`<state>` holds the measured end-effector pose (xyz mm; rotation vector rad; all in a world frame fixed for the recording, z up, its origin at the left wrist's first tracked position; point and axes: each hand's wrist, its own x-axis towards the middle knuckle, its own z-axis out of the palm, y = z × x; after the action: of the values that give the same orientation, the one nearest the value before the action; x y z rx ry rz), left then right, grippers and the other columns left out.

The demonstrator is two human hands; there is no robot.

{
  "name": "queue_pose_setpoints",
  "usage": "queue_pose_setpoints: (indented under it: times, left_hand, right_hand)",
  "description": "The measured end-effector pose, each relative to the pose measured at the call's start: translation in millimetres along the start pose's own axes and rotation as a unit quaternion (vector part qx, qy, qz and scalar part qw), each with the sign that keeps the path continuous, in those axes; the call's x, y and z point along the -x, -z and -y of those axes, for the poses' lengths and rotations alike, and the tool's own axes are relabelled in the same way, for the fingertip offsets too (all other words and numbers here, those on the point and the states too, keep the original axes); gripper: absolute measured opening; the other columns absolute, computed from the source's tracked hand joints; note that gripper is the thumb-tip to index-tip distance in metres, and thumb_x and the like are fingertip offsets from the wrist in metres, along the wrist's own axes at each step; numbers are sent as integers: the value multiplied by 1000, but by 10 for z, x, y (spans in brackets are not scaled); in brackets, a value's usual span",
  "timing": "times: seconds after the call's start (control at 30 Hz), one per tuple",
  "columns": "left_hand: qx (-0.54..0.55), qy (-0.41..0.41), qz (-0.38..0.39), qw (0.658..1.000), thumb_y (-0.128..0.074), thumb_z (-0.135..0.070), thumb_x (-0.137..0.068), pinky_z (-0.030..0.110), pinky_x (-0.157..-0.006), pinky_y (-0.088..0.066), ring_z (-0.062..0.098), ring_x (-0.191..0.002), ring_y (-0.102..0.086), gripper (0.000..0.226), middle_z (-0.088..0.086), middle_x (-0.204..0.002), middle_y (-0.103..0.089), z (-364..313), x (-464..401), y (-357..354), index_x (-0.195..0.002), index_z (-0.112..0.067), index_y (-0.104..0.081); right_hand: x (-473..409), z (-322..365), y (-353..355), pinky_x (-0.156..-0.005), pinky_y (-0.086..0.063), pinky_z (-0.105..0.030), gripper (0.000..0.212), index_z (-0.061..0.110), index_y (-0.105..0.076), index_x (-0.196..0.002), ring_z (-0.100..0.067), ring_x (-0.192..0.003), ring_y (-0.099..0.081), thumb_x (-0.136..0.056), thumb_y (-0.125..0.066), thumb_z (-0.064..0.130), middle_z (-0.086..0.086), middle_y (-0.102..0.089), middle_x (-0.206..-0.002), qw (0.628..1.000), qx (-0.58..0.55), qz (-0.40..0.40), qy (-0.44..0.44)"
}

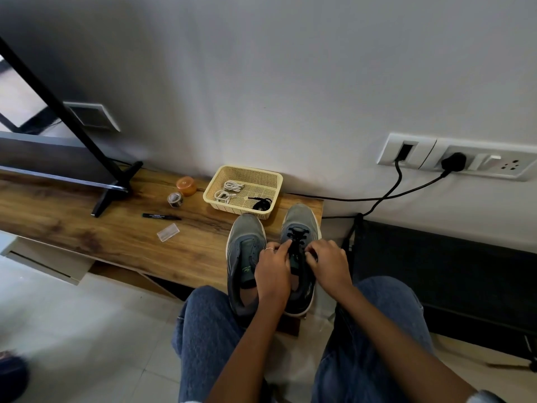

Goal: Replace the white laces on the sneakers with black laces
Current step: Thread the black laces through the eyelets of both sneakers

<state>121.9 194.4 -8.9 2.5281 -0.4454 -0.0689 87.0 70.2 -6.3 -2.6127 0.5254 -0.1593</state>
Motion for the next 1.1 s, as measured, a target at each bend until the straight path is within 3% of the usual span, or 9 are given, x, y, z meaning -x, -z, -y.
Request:
queue_pose_setpoints:
  times: [0.1, 0.2, 0.33, 0.47, 0.57, 0.67, 0.73, 0.9, 1.1]
  left_hand:
    - [-2, 2, -11, 1000, -44, -19, -101, 34, -76, -50, 21, -102, -53, 36, 5, -118, -54, -6, 3, -5, -135, -22, -54]
    - [1, 12, -14, 1000, -44, -19, -101, 37, -77, -50, 23, -102, -54, 35, 8, -117, -55, -8, -2, -12, -134, -19, -55]
    - [2, 23, -14, 1000, -42, -20, -101, 36, -79, -50, 23, -105, -53, 34, 7, -120, -53, -17, 1, -8, -133, -19, -54]
    - [-6, 25, -11, 1000, -41, -20, -101, 32, -81, -48, 21, -106, -52, 33, 6, -121, -53, -29, 7, -4, -132, -21, -53]
    - [-13, 22, -5, 1000, -41, -17, -100, 33, -80, -49, 22, -104, -51, 35, 6, -119, -52, -47, 12, 0, -133, -23, -52]
    - [-27, 12, 10, 1000, -40, -15, -100, 35, -80, -50, 22, -104, -50, 38, 6, -120, -50, -37, 2, 4, -134, -28, -50]
    - [-33, -2, 22, 999, -40, -15, -99, 34, -83, -50, 21, -107, -47, 39, 5, -124, -46, -18, -4, 7, -135, -30, -50]
    - [-32, -5, 21, 999, -43, -15, -98, 33, -85, -49, 20, -111, -45, 37, 5, -128, -44, -6, 6, 25, -132, -27, -53]
    - [-9, 3, -2, 1000, -41, -16, -100, 32, -79, -48, 21, -106, -49, 34, 6, -126, -49, -6, 15, 3, -130, -25, -55]
  right_hand:
    - [-17, -15, -17, -67, -38, -33, 13, 10, -55, -77, -19, -78, -49, -89, -53, 15, -1, -53, -78, 992, -119, 8, -45]
    - [-61, 11, 14, -56, -30, -27, 22, 10, -45, -69, -16, -66, -42, -90, -51, 10, 0, -44, -69, 963, -231, 69, -122]
    - [-102, 9, 54, -58, -26, -31, 30, 15, -34, -65, -16, -59, -32, -93, -44, 11, -4, -35, -64, 920, -306, 136, -203]
    - [-129, -36, 79, -67, -35, -33, 22, 15, -43, -69, -22, -68, -42, -91, -44, 16, -11, -44, -72, 860, -392, 155, -287]
    - [-141, -53, 124, -62, -39, -29, 26, 16, -48, -68, -16, -63, -47, -93, -43, 15, -4, -50, -66, 806, -450, 168, -347]
    - [-143, -60, 157, -59, -38, -26, 26, 17, -49, -68, -15, -64, -50, -94, -43, 16, -3, -53, -68, 785, -469, 178, -365]
    - [-134, -46, 150, -59, -39, -25, 24, 15, -52, -71, -15, -66, -51, -94, -44, 15, -5, -54, -72, 806, -449, 169, -346]
    - [-77, -30, 33, -66, -41, -25, 8, 10, -58, -84, -14, -74, -52, -91, -54, 12, -1, -55, -79, 914, -338, 98, -200]
    - [0, -45, 17, -58, -36, -22, 13, 13, -57, -80, -10, -66, -48, -92, -57, 16, 2, -53, -73, 949, -276, 73, -136]
